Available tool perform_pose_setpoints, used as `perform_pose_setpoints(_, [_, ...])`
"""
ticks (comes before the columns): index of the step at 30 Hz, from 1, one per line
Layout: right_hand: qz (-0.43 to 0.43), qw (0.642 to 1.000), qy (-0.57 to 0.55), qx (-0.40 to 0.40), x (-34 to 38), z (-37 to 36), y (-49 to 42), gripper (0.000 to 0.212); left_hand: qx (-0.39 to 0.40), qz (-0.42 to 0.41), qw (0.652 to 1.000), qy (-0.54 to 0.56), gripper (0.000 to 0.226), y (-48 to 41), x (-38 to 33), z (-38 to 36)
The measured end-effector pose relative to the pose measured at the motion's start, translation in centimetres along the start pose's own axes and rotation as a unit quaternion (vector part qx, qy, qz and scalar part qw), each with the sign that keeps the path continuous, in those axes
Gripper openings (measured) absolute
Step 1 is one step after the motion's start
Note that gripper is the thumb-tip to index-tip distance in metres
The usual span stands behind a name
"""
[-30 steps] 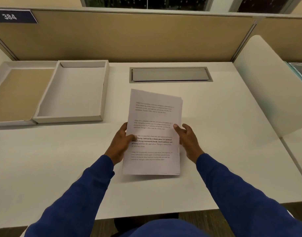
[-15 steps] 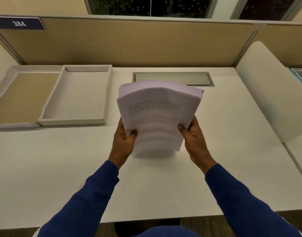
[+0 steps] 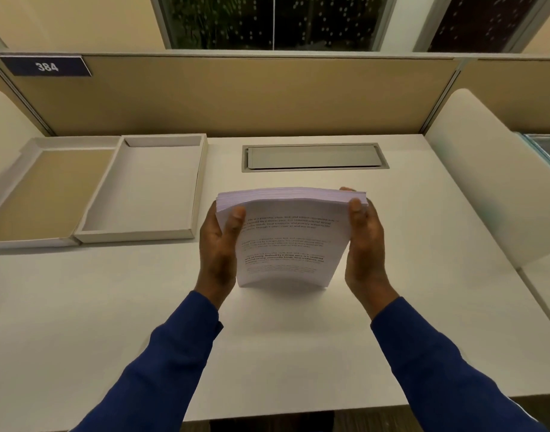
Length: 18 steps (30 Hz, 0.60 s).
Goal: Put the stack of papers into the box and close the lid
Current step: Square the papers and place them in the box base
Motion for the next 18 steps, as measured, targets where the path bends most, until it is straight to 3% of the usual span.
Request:
perform_pose_setpoints(5, [-0.041,0.998,0.004,-0.053,2.1,-0.7,-1.7,0.043,-0.082,0.068,0.994,0.012,0.048,-1.2,-2.7,-1.5])
perform_pose_setpoints(9, [-0.046,0.996,0.022,-0.073,1.9,-0.9,-1.9,0.03,-0.128,0.068,0.989,-0.027,0.041,-1.3,-2.9,-2.1])
perform_pose_setpoints(13, [-0.044,0.997,0.025,-0.06,2.0,-0.7,-1.8,0.036,-0.125,0.069,0.989,-0.029,0.039,-1.4,-2.9,-2.0])
perform_pose_setpoints(18, [-0.005,1.0,0.029,0.004,0.6,-0.2,-0.6,0.051,-0.064,0.041,0.997,-0.01,0.049,-0.3,-1.4,-1.7])
Point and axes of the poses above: each hand's wrist, its own y-axis away from the middle knuckle, its own z-axis out of the back of the hand, x = y × z, the point moved 3 cm from there along -y, towards the middle knuckle, and after that the axes turned 4 degrees about y, right-handed, at the moved point
